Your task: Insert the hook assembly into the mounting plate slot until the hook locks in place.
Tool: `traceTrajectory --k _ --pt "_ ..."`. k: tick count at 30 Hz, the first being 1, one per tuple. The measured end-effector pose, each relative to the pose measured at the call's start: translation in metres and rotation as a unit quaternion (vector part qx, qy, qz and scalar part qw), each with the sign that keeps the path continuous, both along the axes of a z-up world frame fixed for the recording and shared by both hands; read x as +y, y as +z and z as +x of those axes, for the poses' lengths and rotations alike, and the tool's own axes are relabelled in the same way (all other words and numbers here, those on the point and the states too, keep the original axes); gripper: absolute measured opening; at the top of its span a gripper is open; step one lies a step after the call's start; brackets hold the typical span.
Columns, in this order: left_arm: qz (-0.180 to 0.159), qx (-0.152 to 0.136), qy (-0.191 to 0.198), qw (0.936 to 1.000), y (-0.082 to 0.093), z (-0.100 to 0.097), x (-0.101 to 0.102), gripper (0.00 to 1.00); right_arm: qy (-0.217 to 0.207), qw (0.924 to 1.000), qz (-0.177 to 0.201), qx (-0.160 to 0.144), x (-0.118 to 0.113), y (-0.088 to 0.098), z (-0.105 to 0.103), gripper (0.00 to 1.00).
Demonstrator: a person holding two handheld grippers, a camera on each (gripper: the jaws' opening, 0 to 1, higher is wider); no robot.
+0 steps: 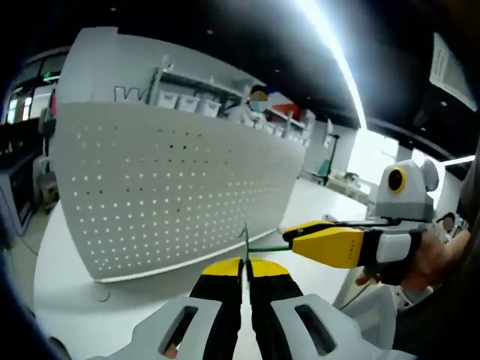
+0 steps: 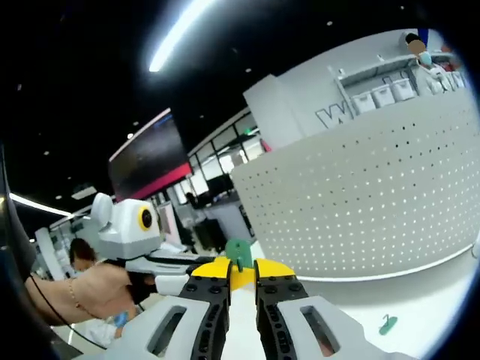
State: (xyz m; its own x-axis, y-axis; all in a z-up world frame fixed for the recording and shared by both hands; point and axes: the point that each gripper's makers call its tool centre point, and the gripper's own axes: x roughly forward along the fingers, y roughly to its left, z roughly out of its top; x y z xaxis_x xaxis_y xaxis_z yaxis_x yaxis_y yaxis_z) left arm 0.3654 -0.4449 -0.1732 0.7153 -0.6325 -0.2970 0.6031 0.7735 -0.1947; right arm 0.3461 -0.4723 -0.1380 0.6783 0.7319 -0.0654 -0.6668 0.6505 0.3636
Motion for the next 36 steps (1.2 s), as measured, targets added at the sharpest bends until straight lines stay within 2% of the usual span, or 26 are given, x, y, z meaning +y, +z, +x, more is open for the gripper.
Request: traceTrajectory --k 3,7,11,19,21,24,26,29,31,34,36 --pt "0.000 -0.005 0.001 1.0000 0.002 -0.001 -0.001 0.01 0.004 0.9998 0.012 0.015 -0.001 0.003 0.004 0.15" --pt "0.041 -0.031 -0.004 0.9987 0.002 -0.003 -0.008 0.01 0.006 0.9998 0.016 0.013 0.001 0.006 0.004 0.15" --pt "0.044 -0.042 -0.010 0.9981 0.007 -0.006 -0.015 0.01 0.015 0.9996 0.017 0.015 0.008 0.006 0.003 0.14" --pt "0.016 -0.052 -0.008 0.9985 0.015 -0.006 -0.018 0.01 0.019 0.9987 0.038 0.028 0.011 0.006 0.001 0.11" --pt "-0.006 -0.047 -0.011 0.9988 0.018 -0.007 -0.019 0.01 0.021 0.9987 0.037 0.027 0.012 0.006 0.000 0.09" --pt "-0.003 -0.052 -0.008 0.9986 0.019 -0.008 -0.019 0.01 0.016 0.9990 0.036 0.020 0.011 0.008 0.001 0.06" --pt "-0.003 -0.053 -0.006 0.9986 0.020 -0.007 -0.019 0.01 0.013 0.9987 0.042 0.027 0.010 0.008 0.002 0.03" --pt "-0.011 -0.041 -0.001 0.9991 0.017 -0.008 -0.019 0.01 0.010 0.9985 0.043 0.032 0.009 0.006 0.003 0.02" --pt "-0.023 -0.031 0.002 0.9992 0.015 -0.008 -0.019 0.02 0.008 0.9990 0.037 0.025 0.010 0.005 0.003 0.02" --pt "-0.029 -0.033 0.001 0.9990 0.016 -0.010 -0.019 0.02 0.009 0.9997 0.022 0.010 0.010 0.006 0.003 0.01" --pt "-0.026 -0.037 0.000 0.9990 0.016 -0.010 -0.019 0.03 0.013 0.9996 0.023 0.011 0.011 0.006 0.002 0.00"
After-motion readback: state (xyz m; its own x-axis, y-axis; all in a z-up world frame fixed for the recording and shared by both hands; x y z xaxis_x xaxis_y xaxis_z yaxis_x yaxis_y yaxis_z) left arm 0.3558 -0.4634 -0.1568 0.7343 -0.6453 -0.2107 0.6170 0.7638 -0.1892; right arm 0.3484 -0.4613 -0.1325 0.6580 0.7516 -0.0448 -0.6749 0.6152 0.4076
